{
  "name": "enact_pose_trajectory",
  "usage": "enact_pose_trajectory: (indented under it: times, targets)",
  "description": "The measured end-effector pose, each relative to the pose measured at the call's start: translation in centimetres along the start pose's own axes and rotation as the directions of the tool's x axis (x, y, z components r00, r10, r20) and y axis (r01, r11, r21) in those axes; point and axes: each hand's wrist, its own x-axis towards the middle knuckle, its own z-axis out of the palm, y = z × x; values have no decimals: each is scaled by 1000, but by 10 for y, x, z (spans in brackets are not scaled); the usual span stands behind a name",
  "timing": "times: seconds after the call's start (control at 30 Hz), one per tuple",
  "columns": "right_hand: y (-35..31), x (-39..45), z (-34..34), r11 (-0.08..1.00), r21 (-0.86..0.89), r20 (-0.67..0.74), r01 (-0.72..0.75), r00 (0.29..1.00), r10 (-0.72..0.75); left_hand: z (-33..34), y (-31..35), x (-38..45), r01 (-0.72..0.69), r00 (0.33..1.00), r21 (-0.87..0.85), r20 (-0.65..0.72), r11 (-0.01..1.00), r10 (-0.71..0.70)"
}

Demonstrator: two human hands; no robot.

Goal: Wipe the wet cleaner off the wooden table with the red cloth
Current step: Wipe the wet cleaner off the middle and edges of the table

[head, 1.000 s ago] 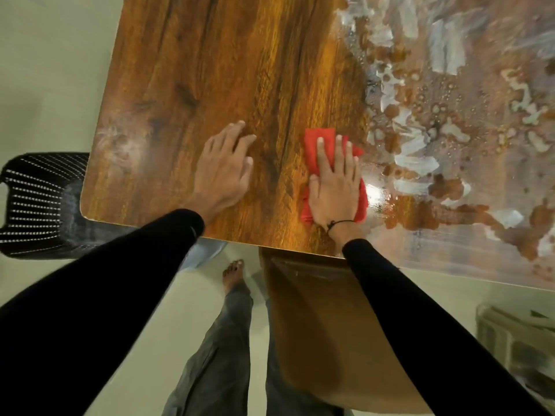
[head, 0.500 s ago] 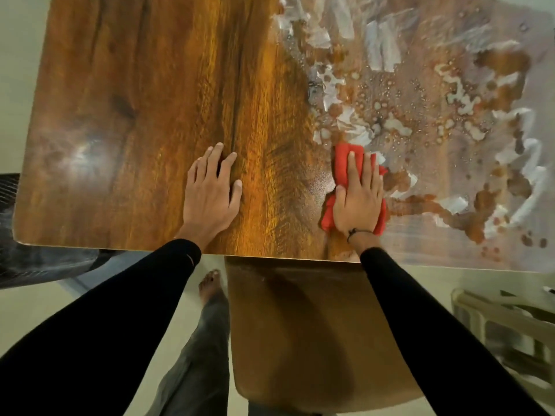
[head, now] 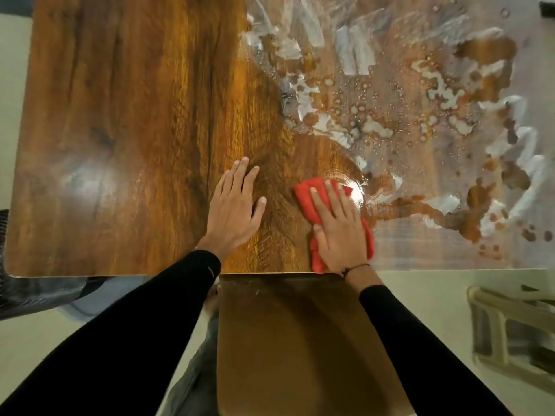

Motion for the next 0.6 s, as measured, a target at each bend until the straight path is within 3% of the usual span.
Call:
enact_pose_trajectory:
  times: [0.17, 0.27, 0.43, 0.6]
  targets:
    - [64, 39, -23, 958, 27, -67, -287, 955, 288, 13, 0, 2, -7, 1000, 29, -13, 1000, 7]
    - [65, 90, -27, 935, 53, -75, -351, 932, 355, 14, 2, 1, -1, 1000, 38, -13, 999, 1]
    - [16, 129, -20, 989, -7, -62, -149, 987, 149, 13, -6, 1, -2, 1000, 46, -31, 999, 3]
    - [-3, 83, -12, 991, -41, 35, 130, 991, -129, 12, -5, -1, 4, 1000, 48, -27, 999, -3]
